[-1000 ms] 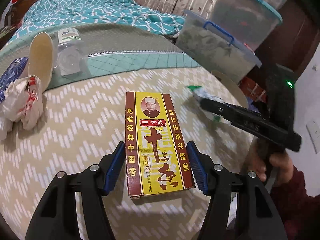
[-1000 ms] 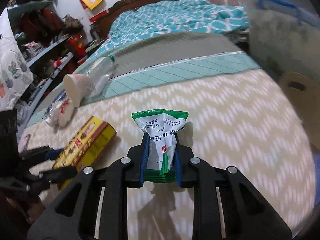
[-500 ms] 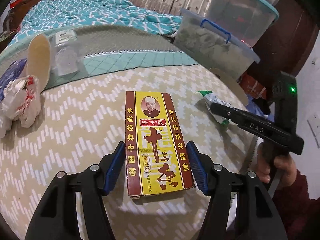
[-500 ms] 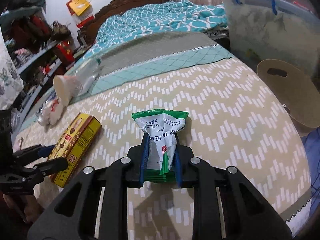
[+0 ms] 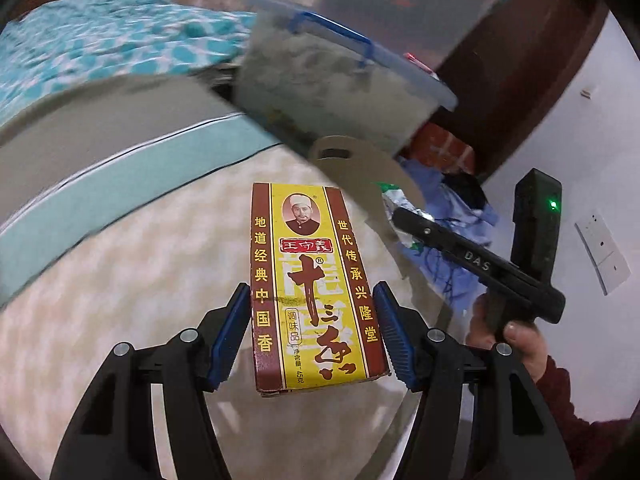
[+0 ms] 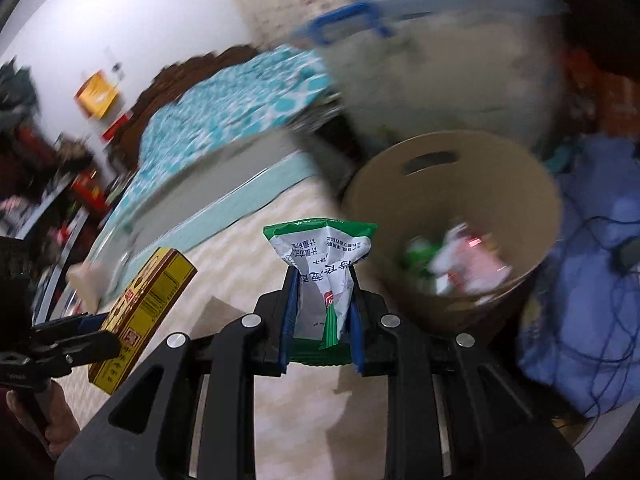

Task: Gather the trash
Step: 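Carry both items over the beige wastebasket and open both grippers, then grasp the blue milk carton with left gripper while right gripper grasps the crumpled white-red bag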

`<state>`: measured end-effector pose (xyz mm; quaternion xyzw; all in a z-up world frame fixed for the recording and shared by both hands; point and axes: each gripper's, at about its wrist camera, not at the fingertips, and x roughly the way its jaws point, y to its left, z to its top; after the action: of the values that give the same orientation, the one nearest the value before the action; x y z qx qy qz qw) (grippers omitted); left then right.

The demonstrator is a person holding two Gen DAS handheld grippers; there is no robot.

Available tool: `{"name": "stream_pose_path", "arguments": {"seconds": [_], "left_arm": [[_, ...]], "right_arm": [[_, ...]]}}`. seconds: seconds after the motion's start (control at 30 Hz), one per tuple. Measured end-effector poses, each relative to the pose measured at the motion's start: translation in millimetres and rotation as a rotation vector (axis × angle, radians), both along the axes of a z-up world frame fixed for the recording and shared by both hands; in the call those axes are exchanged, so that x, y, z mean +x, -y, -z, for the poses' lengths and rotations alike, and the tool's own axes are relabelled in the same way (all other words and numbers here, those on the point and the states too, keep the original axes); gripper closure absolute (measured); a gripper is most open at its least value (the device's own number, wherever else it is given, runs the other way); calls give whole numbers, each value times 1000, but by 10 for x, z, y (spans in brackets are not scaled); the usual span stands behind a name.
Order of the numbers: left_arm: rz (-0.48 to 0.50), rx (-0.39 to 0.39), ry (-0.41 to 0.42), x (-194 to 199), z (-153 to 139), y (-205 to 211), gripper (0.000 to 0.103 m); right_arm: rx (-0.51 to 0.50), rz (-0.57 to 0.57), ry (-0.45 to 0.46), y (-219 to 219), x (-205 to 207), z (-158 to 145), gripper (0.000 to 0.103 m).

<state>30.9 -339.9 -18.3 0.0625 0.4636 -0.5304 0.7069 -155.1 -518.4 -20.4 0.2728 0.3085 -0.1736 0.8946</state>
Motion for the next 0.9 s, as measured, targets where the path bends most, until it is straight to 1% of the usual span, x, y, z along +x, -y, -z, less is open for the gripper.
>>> {"name": "stream_pose_path", "arguments": {"seconds": [0.07,0.1,0.17,0.2,0.23,0.27,0.3,0.33,0.37,0.43,0.47,0.5,0.6,0.67,0.7,0.77,0.83,0.87,0.9], "left_arm": [[32,2,-18,30,5,321,44],[51,8,-32,64,11,576,44],[63,14,-45,107,30,859,44],[68,16,-56,145,51,1075,44],[69,17,-64,173,68,1203,43],[69,21,-74,201,95,1372,36],[69,35,-73,227,123,1513,28],[55,53,-56,244,146,1611,18],[30,65,-37,270,169,1688,19],[15,62,-66,318,183,1700,21],[10,48,-84,325,162,1642,21],[12,30,-82,317,119,1570,21],[23,12,-35,240,-6,1282,21],[36,6,-23,148,-69,940,21],[42,7,-16,115,-82,820,21],[46,17,11,7,-85,454,21],[29,35,45,-96,-58,3,21],[17,41,49,-127,-41,-163,21],[-10,49,46,-140,-10,-447,21]], "right_arm": [[18,32,4,238,-21,33,78],[45,62,9,426,-38,73,78],[84,103,19,671,-73,143,75],[102,114,28,777,-70,180,75],[117,118,35,849,-58,209,67],[128,131,41,932,-42,237,58],[121,154,45,997,-31,238,42],[111,173,47,1017,-39,232,40],[110,188,57,1050,-64,213,40],[114,206,98,1045,-136,158,40],[108,214,119,1037,-188,119,40],[95,212,147,984,-240,73,40],[103,195,164,867,-270,33,40],[120,162,180,740,-264,-9,40],[124,137,190,647,-247,-32,40],[138,71,199,425,-151,-66,40],[155,12,199,188,-35,-85,40],[171,-25,194,56,54,-75,40],[186,-60,187,-66,150,-63,40]]}}
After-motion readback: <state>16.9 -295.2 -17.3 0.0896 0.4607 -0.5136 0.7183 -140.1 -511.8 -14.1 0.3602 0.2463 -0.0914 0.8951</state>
